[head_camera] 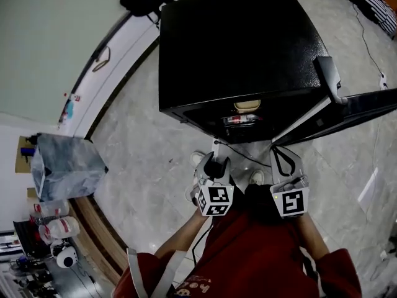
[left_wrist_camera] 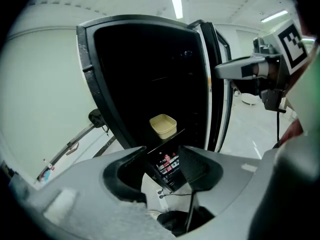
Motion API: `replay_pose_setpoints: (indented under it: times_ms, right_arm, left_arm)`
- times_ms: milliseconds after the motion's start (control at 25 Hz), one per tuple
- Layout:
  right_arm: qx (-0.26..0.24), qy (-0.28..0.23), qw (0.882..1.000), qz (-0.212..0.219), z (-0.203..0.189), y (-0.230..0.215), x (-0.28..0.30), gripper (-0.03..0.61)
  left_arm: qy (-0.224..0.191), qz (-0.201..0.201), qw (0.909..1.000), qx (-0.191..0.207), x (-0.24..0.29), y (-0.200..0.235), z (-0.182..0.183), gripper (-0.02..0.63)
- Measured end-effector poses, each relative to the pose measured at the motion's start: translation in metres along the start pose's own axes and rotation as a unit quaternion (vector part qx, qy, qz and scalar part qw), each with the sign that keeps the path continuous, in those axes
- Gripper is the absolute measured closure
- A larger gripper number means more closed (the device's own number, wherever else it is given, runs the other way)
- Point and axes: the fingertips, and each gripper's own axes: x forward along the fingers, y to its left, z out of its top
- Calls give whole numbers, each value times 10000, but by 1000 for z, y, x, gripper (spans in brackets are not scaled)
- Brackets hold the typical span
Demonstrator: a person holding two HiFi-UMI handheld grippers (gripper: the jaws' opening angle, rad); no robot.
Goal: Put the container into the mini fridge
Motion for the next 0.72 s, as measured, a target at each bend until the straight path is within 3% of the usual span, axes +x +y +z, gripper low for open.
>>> replay_pose_setpoints:
  times_ms: [160, 360, 480, 560, 720]
  right_arm:
    - [97, -233, 9997, -47, 24, -2, 5, 578]
    - [266, -456, 9986, -83, 47, -3, 7, 578]
    - [33, -532, 9986, 26, 51, -1, 10, 578]
    - [132, -592, 9982, 22, 58, -1, 12, 578]
    - [90, -733, 9973, 55, 69, 1, 16, 578]
  left_arm:
    - [-312, 269, 9985, -355, -23, 20, 14, 407]
    - [-1133, 326, 9892, -868, -47, 31, 48, 407]
    - [-1692, 482, 9817, -732, -65, 38, 70, 408]
    - [-2073, 652, 9747, -521, -79, 47, 89, 408]
    - [-2602, 906, 9582, -767, -97, 69, 111, 408]
